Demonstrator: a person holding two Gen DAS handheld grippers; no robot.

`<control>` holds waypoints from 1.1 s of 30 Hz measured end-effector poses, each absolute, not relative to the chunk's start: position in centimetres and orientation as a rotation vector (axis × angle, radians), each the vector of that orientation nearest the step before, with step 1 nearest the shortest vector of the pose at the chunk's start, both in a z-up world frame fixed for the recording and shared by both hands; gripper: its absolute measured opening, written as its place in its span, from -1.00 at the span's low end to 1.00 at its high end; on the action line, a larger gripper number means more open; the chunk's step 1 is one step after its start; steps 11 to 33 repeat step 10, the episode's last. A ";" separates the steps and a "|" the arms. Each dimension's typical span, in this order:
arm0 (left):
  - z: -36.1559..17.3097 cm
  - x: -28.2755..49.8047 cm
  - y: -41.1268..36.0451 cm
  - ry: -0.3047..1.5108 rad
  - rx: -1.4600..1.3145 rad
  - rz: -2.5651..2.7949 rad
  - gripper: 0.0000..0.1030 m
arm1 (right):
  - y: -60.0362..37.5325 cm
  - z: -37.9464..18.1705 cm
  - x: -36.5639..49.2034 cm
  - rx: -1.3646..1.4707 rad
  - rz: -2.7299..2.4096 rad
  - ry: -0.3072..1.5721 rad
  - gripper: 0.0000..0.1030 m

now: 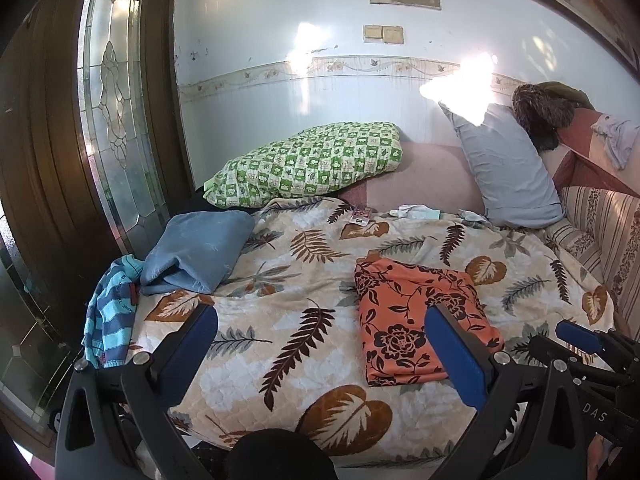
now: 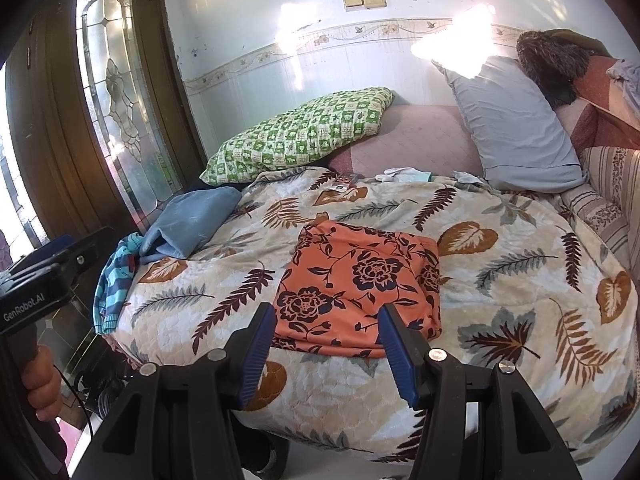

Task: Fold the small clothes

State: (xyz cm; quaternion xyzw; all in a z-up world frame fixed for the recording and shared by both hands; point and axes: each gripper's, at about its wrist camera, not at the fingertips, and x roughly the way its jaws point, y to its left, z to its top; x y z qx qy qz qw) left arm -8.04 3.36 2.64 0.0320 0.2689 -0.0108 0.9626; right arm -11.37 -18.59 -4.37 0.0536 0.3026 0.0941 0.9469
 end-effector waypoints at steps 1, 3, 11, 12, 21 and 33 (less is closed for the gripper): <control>2.6 -8.0 3.4 0.546 0.062 -0.022 0.99 | -18.5 -4.4 -11.3 0.109 0.191 0.616 0.12; 2.4 -7.7 3.3 0.552 0.061 -0.026 0.99 | -18.5 -4.4 -11.2 0.109 0.192 0.618 0.12; 1.9 -6.8 2.4 0.553 0.067 -0.060 0.99 | -18.6 -5.3 -10.2 0.110 0.194 0.637 0.12; 1.9 -6.8 2.4 0.553 0.067 -0.060 0.99 | -18.6 -5.3 -10.2 0.110 0.194 0.637 0.12; 1.9 -6.8 2.4 0.553 0.067 -0.060 0.99 | -18.6 -5.3 -10.2 0.110 0.194 0.637 0.12; 1.9 -6.8 2.4 0.553 0.067 -0.060 0.99 | -18.6 -5.3 -10.2 0.110 0.194 0.637 0.12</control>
